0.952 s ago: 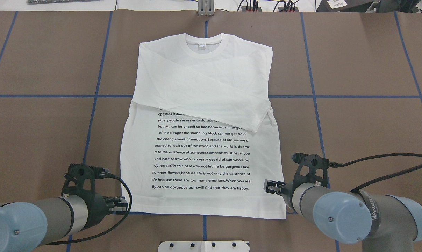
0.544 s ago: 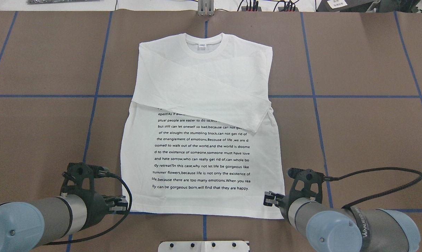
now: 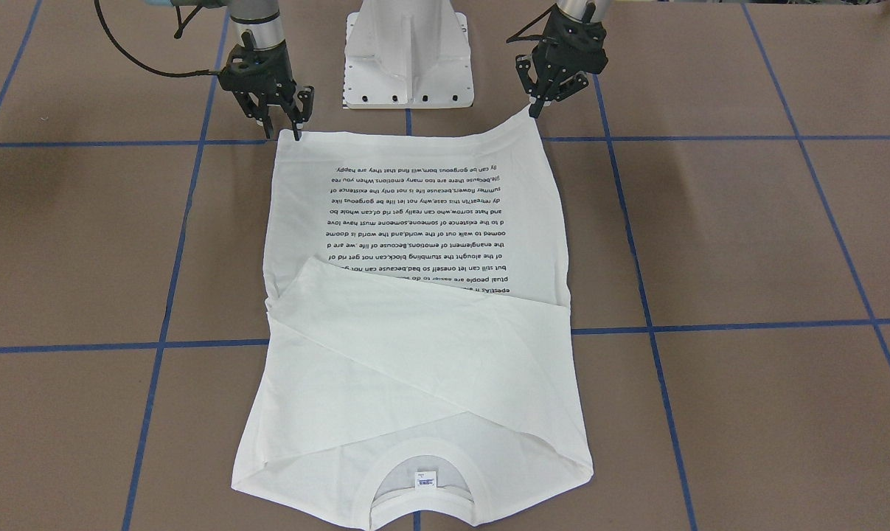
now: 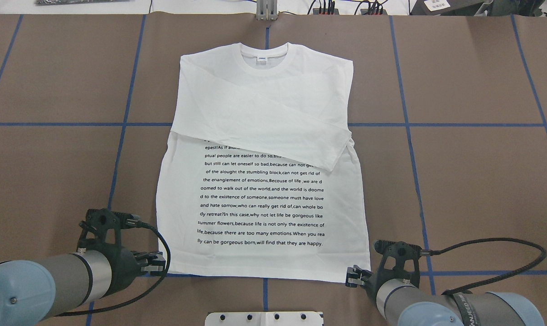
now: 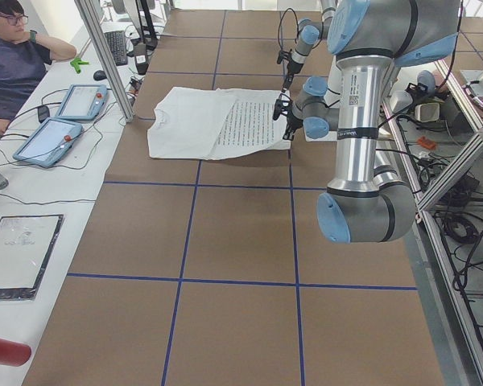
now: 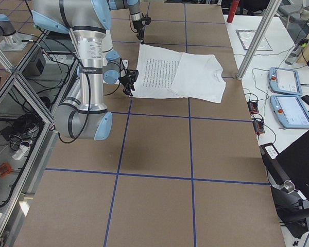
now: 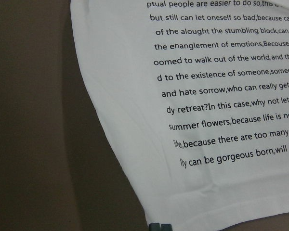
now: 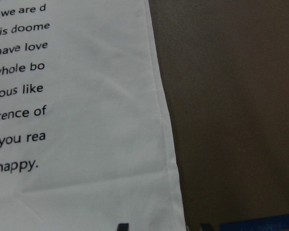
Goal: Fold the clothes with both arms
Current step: 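Grasp the hem corners nearest the robot with both grippers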
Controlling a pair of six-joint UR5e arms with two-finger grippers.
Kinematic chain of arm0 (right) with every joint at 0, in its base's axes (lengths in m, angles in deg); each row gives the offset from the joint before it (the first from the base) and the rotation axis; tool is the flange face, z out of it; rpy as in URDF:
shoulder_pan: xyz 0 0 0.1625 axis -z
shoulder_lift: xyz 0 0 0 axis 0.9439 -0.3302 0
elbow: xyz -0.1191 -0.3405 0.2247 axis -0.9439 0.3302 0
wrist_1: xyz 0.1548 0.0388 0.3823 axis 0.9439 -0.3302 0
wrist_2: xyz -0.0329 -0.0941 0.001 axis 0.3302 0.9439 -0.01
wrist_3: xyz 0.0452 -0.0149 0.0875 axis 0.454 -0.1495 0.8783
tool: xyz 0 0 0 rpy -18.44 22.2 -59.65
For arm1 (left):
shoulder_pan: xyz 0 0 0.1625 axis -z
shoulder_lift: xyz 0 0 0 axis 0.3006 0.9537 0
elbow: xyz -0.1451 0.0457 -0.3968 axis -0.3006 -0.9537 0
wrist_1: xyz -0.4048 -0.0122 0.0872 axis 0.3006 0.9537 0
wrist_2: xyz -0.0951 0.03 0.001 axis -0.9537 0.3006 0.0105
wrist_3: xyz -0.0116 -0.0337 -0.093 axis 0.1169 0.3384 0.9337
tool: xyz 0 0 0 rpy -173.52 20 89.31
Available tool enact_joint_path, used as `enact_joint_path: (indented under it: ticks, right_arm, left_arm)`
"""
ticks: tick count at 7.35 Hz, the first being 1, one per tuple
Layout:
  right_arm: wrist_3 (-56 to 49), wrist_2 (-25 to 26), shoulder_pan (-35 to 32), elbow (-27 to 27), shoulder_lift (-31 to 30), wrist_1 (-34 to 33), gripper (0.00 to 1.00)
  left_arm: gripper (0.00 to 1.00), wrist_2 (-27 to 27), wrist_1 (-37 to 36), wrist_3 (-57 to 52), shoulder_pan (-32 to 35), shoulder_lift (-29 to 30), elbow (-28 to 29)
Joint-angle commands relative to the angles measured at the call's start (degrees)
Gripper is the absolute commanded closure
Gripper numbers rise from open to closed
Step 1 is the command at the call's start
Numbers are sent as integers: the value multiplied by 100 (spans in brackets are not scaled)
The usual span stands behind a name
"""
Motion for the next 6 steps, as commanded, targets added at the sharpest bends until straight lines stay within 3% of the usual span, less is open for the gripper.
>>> enact_joint_path:
  ticks: [1, 3, 4, 5, 6]
  right_arm:
    - [10, 70, 92, 77, -18, 0, 47]
    - [10, 70, 127, 147, 17, 0, 65]
    - [10, 61, 127, 182, 35, 0, 88]
    - [10, 61, 127, 182, 35, 0, 100]
    - [2, 70, 119, 156, 61, 0, 100]
  left_arm:
    - [100, 1, 0, 0, -6, -6, -10]
    - [100, 1, 0, 0, 29, -93, -71]
    - [100, 1, 0, 0, 29, -155, -150]
    - [100, 1, 0, 0, 29, -191, -186]
    - [100, 1, 0, 0, 29, -191, -186]
